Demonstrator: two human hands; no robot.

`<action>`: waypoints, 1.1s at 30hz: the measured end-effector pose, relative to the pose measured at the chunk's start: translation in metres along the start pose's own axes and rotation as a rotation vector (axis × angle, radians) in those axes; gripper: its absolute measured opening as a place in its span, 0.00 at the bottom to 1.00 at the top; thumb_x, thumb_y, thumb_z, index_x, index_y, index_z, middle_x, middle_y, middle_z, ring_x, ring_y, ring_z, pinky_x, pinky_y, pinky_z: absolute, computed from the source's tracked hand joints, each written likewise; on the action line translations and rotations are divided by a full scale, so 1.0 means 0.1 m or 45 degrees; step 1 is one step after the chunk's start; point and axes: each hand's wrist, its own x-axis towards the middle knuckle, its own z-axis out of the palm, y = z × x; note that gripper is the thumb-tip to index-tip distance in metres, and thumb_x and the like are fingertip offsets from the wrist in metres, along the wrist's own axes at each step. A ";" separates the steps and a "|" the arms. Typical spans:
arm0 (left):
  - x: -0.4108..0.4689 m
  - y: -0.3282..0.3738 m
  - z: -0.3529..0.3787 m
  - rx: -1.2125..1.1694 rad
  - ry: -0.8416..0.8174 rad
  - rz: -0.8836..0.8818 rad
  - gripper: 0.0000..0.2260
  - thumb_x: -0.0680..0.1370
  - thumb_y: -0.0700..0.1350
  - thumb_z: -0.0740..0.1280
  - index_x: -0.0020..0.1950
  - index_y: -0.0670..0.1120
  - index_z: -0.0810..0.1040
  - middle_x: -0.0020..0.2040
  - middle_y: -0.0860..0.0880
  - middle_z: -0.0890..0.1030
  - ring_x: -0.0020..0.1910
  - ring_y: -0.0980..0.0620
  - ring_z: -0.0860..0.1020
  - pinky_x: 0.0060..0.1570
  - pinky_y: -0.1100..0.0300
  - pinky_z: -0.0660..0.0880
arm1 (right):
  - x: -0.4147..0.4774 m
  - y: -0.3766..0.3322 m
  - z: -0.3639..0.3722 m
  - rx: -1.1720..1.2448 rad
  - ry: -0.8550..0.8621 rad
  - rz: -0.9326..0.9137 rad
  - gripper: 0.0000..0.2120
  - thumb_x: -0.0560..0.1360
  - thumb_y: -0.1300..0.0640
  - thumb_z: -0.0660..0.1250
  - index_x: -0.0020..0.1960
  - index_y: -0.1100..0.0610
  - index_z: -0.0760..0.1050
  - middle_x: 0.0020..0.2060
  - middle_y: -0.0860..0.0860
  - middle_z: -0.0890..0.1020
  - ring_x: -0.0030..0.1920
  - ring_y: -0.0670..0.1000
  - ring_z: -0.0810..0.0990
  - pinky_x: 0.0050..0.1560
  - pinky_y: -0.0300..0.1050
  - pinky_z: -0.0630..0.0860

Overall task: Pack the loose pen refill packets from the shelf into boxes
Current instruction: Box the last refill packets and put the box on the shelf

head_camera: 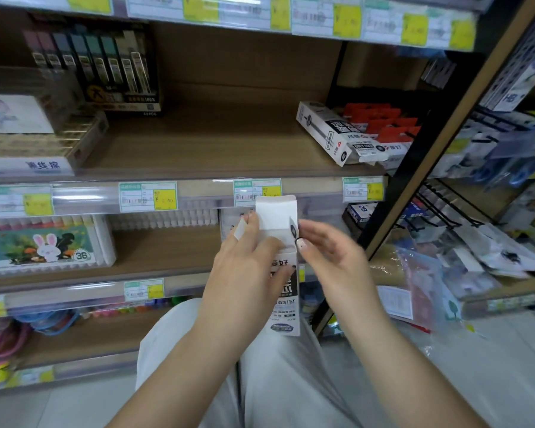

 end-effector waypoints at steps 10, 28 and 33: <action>-0.12 0.11 0.08 -0.551 0.331 0.052 0.28 0.76 0.41 0.61 0.73 0.54 0.55 0.76 0.49 0.51 0.75 0.61 0.50 0.67 0.74 0.54 | -0.07 0.13 0.19 0.263 0.106 0.085 0.13 0.78 0.64 0.61 0.53 0.47 0.74 0.41 0.38 0.84 0.45 0.37 0.81 0.47 0.31 0.75; -0.11 0.06 0.28 -0.627 0.454 -0.025 0.09 0.76 0.38 0.62 0.51 0.44 0.81 0.57 0.55 0.79 0.65 0.57 0.73 0.64 0.65 0.68 | -0.01 0.16 0.15 0.420 -0.009 0.118 0.19 0.73 0.68 0.58 0.61 0.56 0.74 0.47 0.45 0.85 0.48 0.43 0.82 0.45 0.33 0.75; -0.05 0.07 0.27 -0.798 0.488 -0.158 0.11 0.73 0.39 0.65 0.48 0.55 0.78 0.54 0.57 0.80 0.59 0.57 0.76 0.58 0.60 0.73 | 0.03 0.17 0.15 0.475 -0.034 0.107 0.16 0.71 0.66 0.58 0.56 0.56 0.74 0.47 0.51 0.84 0.48 0.48 0.82 0.48 0.41 0.77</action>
